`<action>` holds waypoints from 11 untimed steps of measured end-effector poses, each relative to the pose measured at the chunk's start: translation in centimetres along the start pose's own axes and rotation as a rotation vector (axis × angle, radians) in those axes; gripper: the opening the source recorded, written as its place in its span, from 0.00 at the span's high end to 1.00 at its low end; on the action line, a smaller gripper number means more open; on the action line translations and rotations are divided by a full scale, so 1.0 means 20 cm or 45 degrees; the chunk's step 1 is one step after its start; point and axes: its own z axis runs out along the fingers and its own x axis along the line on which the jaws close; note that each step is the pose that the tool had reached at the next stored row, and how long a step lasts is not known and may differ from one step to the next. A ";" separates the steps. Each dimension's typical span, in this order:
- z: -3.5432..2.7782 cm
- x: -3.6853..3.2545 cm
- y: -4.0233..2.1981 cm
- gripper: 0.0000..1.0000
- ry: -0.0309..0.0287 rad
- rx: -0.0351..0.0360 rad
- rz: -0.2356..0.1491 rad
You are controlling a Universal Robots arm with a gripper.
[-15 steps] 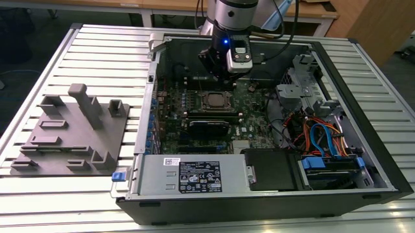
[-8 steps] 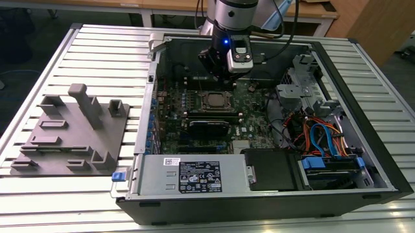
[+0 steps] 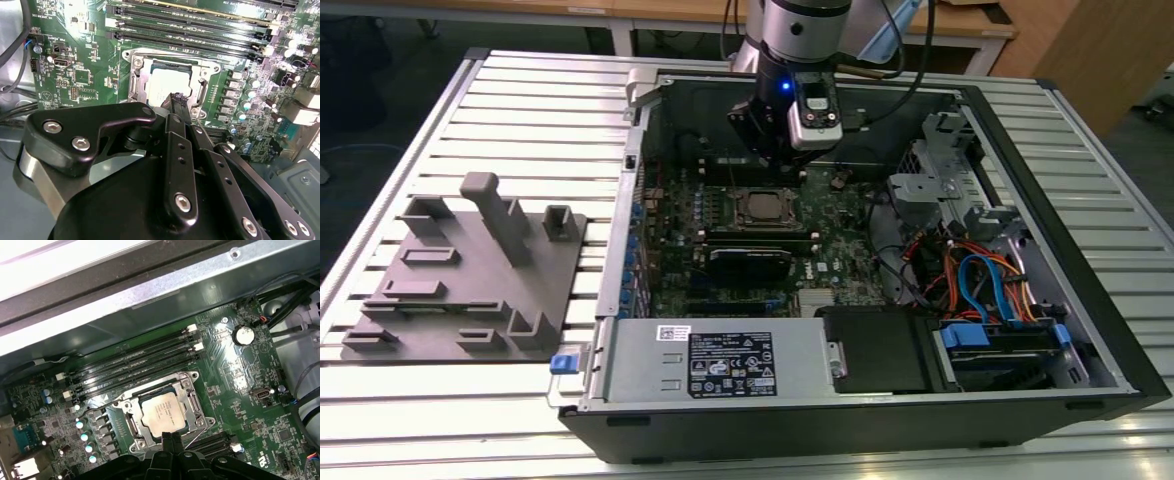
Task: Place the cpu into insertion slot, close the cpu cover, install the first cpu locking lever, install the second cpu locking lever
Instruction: 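Install the first cpu locking lever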
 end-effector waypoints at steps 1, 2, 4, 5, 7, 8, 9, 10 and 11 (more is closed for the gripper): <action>0.000 0.000 0.000 0.89 0.0000 0.0001 -0.003; 0.000 0.000 0.000 0.89 -0.0002 0.0001 -0.005; 0.000 0.000 0.000 0.89 -0.0003 0.0002 -0.011; 0.000 0.000 0.000 0.89 -0.0004 0.0002 -0.013; 0.000 0.000 0.000 0.89 -0.0004 0.0002 -0.019; 0.000 0.000 0.000 0.89 -0.0005 0.0002 -0.021; 0.000 0.000 0.000 0.89 -0.0006 0.0003 -0.024; 0.000 0.000 0.000 0.89 -0.0007 0.0003 -0.027; 0.000 0.000 0.000 0.89 -0.0007 0.0002 -0.029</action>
